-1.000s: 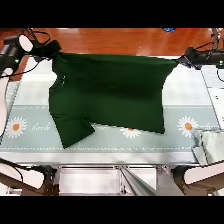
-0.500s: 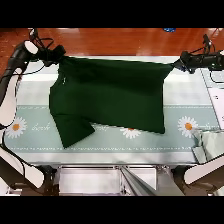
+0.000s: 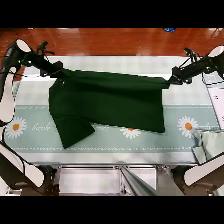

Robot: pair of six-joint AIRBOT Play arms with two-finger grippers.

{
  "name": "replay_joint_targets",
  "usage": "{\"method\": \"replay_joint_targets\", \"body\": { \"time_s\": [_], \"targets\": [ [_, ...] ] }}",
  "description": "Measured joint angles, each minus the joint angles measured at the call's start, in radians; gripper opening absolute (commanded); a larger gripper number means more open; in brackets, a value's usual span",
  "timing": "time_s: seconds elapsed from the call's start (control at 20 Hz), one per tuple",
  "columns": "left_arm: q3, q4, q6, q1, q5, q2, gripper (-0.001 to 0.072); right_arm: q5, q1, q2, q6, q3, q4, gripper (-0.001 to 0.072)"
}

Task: Fold the shirts.

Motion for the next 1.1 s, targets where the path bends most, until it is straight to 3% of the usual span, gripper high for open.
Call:
{"method": "replay_joint_targets", "body": {
  "time_s": [0.65,0.7,0.75,0.8,1.1],
  "targets": [
    [0.003,0.040,0.027,0.029,-0.134,-0.022,0.0027,0.048,0.041,0.000,0.070,0.000,-0.123,0.0021],
    [0.003,0.041,0.027,0.034,-0.144,-0.022,0.0067,0.053,0.041,-0.002,0.071,0.000,-0.123,0.0052],
    [0.003,0.042,0.027,0.038,-0.154,-0.022,0.0294,0.060,0.042,-0.006,0.074,0.000,-0.123,0.0262],
    [0.003,0.045,0.027,0.040,-0.161,-0.022,0.0501,0.068,0.043,-0.012,0.076,0.000,-0.129,0.0418],
    [0.013,0.050,0.003,0.061,-0.237,0.009,0.0510,0.091,0.051,0.006,0.108,-0.008,-0.145,0.0413]
  ]
}}
